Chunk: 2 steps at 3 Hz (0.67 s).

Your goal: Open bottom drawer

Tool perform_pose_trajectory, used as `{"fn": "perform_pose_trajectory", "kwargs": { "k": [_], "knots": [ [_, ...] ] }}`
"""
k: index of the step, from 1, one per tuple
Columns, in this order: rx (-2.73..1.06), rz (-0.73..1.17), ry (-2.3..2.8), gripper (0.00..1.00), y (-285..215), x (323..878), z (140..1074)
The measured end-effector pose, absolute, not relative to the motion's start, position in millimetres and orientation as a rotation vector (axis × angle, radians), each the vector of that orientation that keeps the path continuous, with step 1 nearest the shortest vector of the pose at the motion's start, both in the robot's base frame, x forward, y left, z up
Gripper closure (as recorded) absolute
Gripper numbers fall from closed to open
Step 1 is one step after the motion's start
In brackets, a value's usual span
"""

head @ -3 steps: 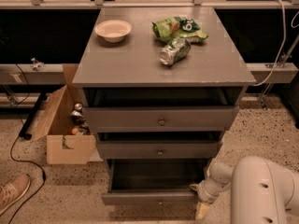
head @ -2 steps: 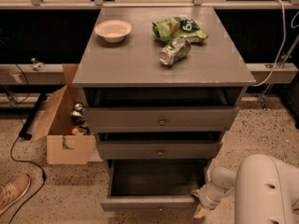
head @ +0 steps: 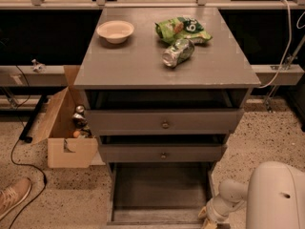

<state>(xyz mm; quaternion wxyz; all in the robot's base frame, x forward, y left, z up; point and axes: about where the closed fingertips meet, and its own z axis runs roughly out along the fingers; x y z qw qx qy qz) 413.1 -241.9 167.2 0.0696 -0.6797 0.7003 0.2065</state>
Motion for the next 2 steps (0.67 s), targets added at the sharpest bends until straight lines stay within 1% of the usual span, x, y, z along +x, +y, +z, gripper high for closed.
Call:
{"fn": "perform_pose_trajectory", "kwargs": {
  "k": [1,2],
  "knots": [
    [-2.046,0.622,2.108,0.83,-241.9,413.1,167.1],
    [-2.046,0.622,2.108,0.6,-241.9,413.1,167.1]
  ]
}}
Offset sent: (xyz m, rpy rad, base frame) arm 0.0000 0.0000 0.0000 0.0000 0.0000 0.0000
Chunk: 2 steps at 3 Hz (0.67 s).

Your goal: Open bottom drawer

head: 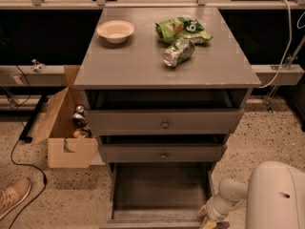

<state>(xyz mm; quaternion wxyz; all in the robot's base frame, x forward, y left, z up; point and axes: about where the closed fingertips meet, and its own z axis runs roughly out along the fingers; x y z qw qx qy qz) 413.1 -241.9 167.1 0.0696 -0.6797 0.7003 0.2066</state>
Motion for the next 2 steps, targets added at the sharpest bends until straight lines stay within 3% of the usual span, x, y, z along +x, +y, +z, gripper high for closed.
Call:
{"fn": "perform_pose_trajectory", "kwargs": {
  "k": [1,2],
  "knots": [
    [-2.037,0.618,2.105,0.36,-244.6,414.4,169.5],
    [-2.03,0.613,2.105,0.05,-247.6,415.4,172.2]
  ]
}}
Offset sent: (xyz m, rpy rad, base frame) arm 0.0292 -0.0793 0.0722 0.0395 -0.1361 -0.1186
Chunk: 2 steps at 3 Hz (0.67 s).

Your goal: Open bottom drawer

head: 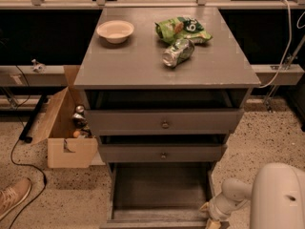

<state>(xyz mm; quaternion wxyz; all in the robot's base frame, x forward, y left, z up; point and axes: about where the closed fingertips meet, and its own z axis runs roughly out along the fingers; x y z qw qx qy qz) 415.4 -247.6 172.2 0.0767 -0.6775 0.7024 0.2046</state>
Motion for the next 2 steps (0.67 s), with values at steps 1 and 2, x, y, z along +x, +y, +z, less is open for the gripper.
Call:
{"fn": "perform_pose_trajectory", "kwargs": {
  "k": [1,2],
  "knots": [
    [-1.964,0.564,2.102,0.0,-278.3,426.1,201.1],
    [-1.941,0.518,2.084,0.0,-300.9,437.9,230.6]
  ]
}}
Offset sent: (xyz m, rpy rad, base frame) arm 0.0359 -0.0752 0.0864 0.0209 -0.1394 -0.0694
